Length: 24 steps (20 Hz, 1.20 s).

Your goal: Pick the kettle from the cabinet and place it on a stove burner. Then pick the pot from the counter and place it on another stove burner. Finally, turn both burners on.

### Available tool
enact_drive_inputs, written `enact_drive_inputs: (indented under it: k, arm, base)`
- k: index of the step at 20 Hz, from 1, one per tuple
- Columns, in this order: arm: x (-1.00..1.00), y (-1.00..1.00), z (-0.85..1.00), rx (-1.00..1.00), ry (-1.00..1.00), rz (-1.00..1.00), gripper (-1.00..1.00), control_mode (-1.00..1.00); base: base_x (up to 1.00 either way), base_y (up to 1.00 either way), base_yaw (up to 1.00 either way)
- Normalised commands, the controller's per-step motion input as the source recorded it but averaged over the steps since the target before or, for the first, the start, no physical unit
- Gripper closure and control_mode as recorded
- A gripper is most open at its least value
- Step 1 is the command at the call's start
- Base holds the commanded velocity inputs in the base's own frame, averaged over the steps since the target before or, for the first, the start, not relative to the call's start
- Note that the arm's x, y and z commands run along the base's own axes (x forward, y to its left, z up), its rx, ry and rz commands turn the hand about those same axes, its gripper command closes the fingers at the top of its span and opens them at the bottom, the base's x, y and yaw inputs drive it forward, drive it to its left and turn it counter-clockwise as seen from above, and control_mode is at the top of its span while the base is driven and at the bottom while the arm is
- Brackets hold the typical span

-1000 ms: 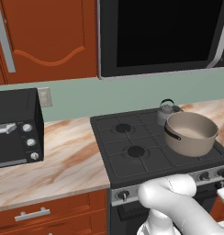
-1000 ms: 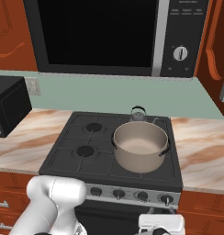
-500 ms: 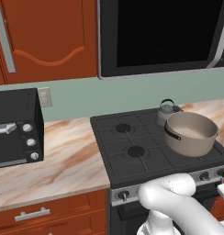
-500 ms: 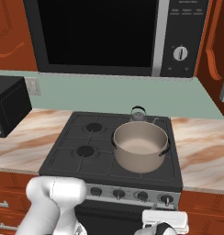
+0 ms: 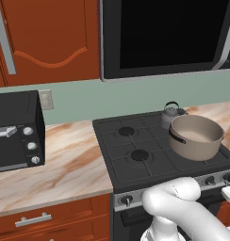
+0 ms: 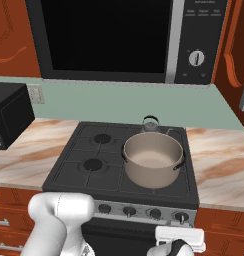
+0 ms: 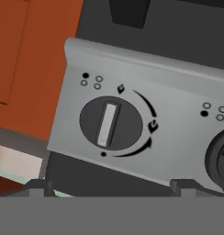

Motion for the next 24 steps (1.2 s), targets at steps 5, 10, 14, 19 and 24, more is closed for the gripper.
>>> enact_drive_inputs:
  k: [5, 10, 14, 19, 24]
  arm:
    - [0.11, -0.03, -0.04, 0.05, 0.00, 0.00, -1.00, -1.00]
    - [0.13, -0.08, -0.14, 0.05, 0.00, 0.00, -1.00, -1.00]
    - [0.12, -0.15, -0.23, 0.05, 0.00, 0.00, -1.00, -1.00]
    - [0.10, -0.16, -0.16, 0.04, 0.00, 0.00, -1.00, -1.00]
    - [0.10, -0.07, -0.10, 0.02, 0.00, 0.00, -1.00, -1.00]
  base:
    - [0.00, 0.00, 0.00]
    - [0.00, 0.00, 0.00]
    - [0.00, 0.00, 0.00]
    - [0.00, 0.00, 0.00]
    - [0.00, 0.00, 0.00]
